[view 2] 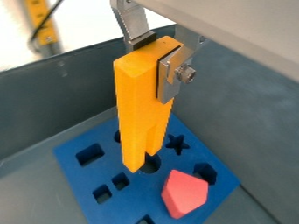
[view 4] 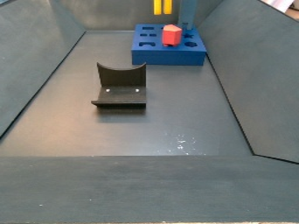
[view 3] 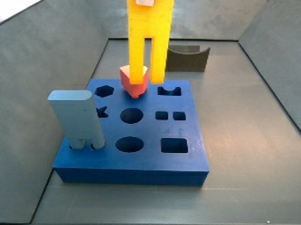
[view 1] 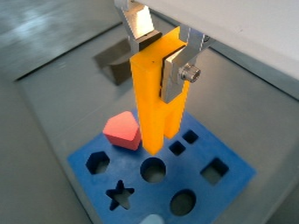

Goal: Pick up the double-square object. Move up. Place the double-square object on the fixture. Regrasp the double-square object. Move to above the board. Insert the double-square object.
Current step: Insert the double-square object.

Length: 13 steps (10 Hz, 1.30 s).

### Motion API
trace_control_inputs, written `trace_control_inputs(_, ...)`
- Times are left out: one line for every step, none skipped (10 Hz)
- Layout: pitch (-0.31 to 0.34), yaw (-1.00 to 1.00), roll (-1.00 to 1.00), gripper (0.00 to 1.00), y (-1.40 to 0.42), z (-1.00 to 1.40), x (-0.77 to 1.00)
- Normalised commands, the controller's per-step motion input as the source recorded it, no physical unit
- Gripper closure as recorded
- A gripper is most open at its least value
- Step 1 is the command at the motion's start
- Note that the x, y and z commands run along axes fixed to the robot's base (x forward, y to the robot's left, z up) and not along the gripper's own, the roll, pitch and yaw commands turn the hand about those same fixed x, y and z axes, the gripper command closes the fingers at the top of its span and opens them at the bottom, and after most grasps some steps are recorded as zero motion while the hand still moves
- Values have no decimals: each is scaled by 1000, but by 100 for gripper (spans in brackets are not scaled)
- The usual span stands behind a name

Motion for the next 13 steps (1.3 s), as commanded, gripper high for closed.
trace_control_inputs(-13, -940, -136, 100, -94, -111, 0)
trace_control_inputs(0, -269, -84, 100, 0, 0, 97)
trace_control_inputs(-29, 0, 0, 100, 0, -37, -17)
trace_control_inputs(0, -266, 0, 100, -246, -286, 466)
trace_control_inputs(0, -340, 0, 100, -291, -411, 640)
trace_control_inputs(0, -343, 3, 100, -300, -449, 646)
trace_control_inputs(67, -206, 11, 100, -109, -337, 780)
trace_control_inputs(239, 0, 0, 100, 237, -94, 940)
trace_control_inputs(244, 91, 0, 100, 257, -14, 789)
trace_control_inputs(0, 0, 0, 100, 0, -60, 0)
trace_control_inputs(0, 31, 93, 100, 174, -609, 123)
trace_control_inputs(-6, 23, 74, 100, 174, -643, 23)
trace_control_inputs(0, 0, 0, 100, 0, -43, 0)
